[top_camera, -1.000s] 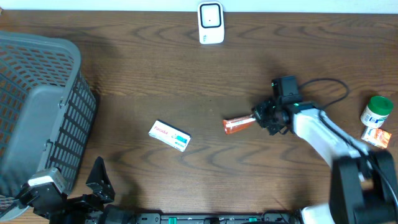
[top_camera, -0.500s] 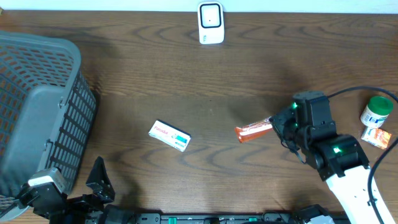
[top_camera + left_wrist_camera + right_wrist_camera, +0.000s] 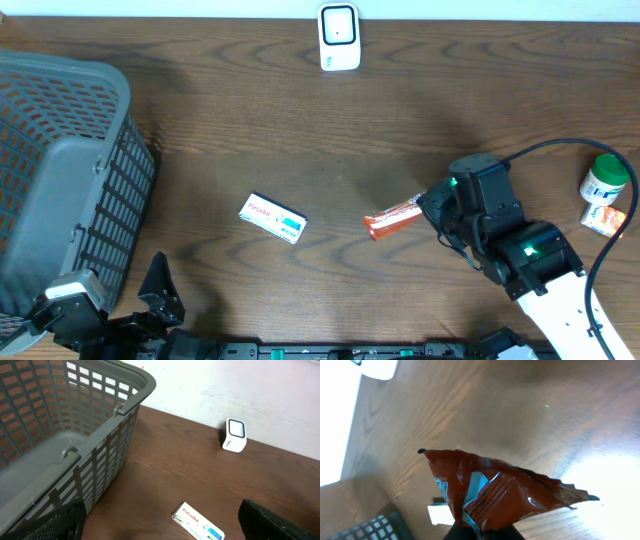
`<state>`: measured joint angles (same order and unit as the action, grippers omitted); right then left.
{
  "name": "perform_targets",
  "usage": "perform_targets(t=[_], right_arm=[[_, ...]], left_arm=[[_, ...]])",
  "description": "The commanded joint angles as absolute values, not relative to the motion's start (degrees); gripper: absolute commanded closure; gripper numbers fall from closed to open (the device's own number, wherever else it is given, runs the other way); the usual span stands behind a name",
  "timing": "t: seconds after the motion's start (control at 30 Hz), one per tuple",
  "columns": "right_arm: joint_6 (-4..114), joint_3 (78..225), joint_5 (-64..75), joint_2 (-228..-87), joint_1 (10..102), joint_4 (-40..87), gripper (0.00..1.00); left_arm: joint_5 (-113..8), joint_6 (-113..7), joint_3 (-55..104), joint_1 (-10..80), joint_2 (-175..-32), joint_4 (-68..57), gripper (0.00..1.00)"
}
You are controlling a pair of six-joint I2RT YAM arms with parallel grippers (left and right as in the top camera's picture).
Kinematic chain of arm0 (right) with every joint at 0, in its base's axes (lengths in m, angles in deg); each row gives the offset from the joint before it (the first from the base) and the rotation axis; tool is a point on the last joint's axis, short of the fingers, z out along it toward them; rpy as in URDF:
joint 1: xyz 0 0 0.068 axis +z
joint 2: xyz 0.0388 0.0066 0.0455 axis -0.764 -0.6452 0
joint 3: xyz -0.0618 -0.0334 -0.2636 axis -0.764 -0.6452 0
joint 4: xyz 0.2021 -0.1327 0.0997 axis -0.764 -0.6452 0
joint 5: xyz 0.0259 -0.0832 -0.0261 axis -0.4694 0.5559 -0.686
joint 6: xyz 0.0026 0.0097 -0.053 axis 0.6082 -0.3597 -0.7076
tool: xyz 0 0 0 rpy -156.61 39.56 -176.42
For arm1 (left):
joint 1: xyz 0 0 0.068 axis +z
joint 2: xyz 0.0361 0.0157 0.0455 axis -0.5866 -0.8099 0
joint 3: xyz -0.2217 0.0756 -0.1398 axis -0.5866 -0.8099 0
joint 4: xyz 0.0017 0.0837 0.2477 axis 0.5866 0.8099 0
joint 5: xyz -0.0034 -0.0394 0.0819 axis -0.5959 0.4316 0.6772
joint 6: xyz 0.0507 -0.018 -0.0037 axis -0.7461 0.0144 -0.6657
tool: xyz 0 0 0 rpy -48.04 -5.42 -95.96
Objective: Scan the item barcode
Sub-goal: 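Lift the candy bar and carry it toward the white scanner, then hold the candy bar up against the scanner window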
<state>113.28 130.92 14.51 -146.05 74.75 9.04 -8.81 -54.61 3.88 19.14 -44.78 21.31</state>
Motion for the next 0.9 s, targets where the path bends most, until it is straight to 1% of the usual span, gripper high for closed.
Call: perform_targets(t=[0.0, 0.13, 0.23, 0.27, 0.3, 0.37, 0.47, 0.57, 0.67, 0.8, 0.87], right_arm=[[103.77, 130.86, 17.27, -146.21, 76.80, 15.27, 0.98], [79.53, 130.86, 18.66, -150.62, 79.01, 35.49, 0.98], [66.70, 130.86, 22.88, -156.15, 79.51, 49.12, 0.98], [64.15, 130.86, 25.07, -158.32, 79.49, 53.04, 0.99], [61.04, 130.86, 29.57, -162.60, 79.41, 60.25, 0.99], [56.47, 130.86, 33.77, -168.41, 79.38, 70.30, 0.99], [48.98, 131.08, 35.03, -178.34, 79.23, 88.36, 0.99], [44.41, 133.44, 35.03, -188.04, 78.55, 103.09, 0.99], [39.16, 139.58, 35.03, -197.05, 77.48, 108.90, 0.99], [33.35, 151.93, 35.03, -207.84, 76.39, 110.02, 0.99], [31.84, 160.87, 35.01, -213.35, 76.04, 110.02, 0.99]], left_arm=[[-9.12, -54.54, 3.86, 19.12, -44.78, 21.07, 0.02], [-9.12, -54.54, 3.86, 19.12, -44.78, 21.09, 0.03], [-9.12, -54.54, 3.86, 19.12, -44.78, 21.07, 0.03], [-9.12, -54.54, 3.86, 19.12, -44.78, 21.07, 0.03], [-9.12, -54.54, 3.86, 19.12, -44.78, 21.09, 0.03], [-9.12, -54.54, 3.86, 19.12, -44.78, 21.09, 0.03], [-9.12, -54.54, 3.86, 19.12, -44.78, 21.09, 0.03], [-9.12, -54.54, 3.86, 19.12, -44.78, 21.07, 0.03], [-9.12, -54.54, 3.86, 19.12, -44.78, 21.07, 0.03], [-9.12, -54.54, 3.86, 19.12, -44.78, 21.09, 0.03], [-9.12, -54.54, 3.86, 19.12, -44.78, 21.09, 0.03]])
